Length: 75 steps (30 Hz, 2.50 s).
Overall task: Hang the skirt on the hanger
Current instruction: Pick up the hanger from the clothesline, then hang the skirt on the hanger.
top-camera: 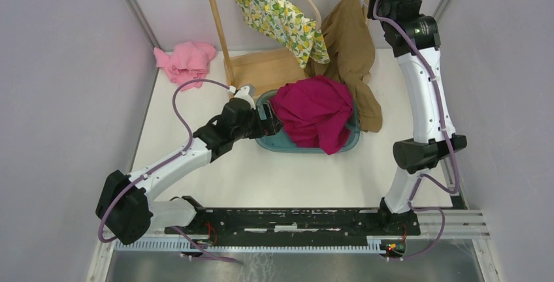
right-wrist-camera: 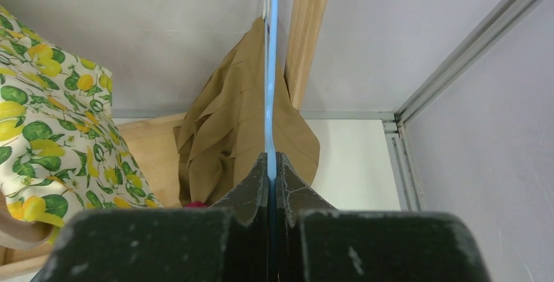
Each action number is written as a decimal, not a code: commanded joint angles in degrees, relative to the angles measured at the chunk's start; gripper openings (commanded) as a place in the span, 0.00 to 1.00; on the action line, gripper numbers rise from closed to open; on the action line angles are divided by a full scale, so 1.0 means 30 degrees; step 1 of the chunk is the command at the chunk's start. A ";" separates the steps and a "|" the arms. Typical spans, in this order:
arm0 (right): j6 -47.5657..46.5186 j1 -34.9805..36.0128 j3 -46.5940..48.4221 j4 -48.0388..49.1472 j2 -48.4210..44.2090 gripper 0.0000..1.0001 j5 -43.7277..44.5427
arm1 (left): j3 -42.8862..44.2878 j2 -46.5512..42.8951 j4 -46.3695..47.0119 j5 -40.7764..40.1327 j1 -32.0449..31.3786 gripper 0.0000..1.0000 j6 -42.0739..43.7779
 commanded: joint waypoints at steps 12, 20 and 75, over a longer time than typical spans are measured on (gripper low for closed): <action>-0.2766 -0.0184 -0.8088 1.4573 -0.4421 0.01 -0.2203 | 0.0758 -0.0085 0.0982 -0.0137 -0.0052 0.99 0.0625; -0.3397 -0.0179 -1.3329 2.0521 -0.7734 0.01 -0.2651 | 0.0659 -0.0086 0.0994 -0.0294 -0.0043 0.99 0.0786; 0.4070 -0.0148 -1.2520 0.4274 -2.4318 0.01 -1.2662 | 1.0257 -0.3662 -0.3471 0.2165 -0.0693 0.99 0.2608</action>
